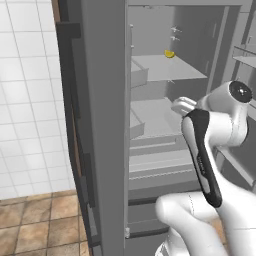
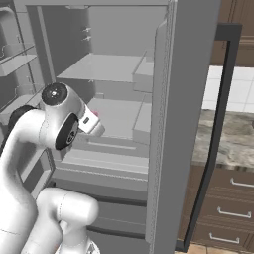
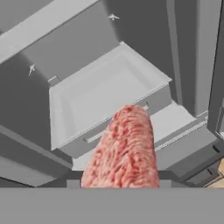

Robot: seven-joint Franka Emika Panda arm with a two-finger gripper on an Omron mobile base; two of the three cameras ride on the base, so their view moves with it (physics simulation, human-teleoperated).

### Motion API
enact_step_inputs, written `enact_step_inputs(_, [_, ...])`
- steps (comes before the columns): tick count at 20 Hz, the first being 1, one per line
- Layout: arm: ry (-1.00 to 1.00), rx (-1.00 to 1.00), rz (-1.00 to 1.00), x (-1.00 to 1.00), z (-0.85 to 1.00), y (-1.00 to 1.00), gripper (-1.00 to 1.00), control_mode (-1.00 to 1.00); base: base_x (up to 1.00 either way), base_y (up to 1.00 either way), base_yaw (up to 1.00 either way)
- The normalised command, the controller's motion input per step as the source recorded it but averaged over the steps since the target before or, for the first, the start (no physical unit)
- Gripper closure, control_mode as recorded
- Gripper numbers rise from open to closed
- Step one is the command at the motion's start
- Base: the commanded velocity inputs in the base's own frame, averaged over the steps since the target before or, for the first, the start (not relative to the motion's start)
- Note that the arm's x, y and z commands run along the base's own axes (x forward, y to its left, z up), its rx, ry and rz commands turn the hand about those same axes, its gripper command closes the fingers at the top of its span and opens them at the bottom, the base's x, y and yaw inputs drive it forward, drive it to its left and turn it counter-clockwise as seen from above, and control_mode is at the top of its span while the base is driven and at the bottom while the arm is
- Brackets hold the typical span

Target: Take the steak from the fridge and place it on the digital scale on the counter by the fridge. Wait a few seconds for a reading, then move it to the plate on the dining counter.

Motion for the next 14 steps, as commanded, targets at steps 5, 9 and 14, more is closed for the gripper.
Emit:
enact_step_inputs(5, [0.22,-0.07,0.13,-0.76,0.44,0.00,1.00,-1.00,0.00,0.00,0.00])
enact_step_inputs(9, [0.28,-0.03,0.17,-0.72,0.22,0.00,1.00,-1.00,0.00,0.00,0.00])
enact_step_inputs(14, [0.26,-0.02,0.13,-0.51,0.00,0.01,1.00,-1.00,0.00,0.00,0.00])
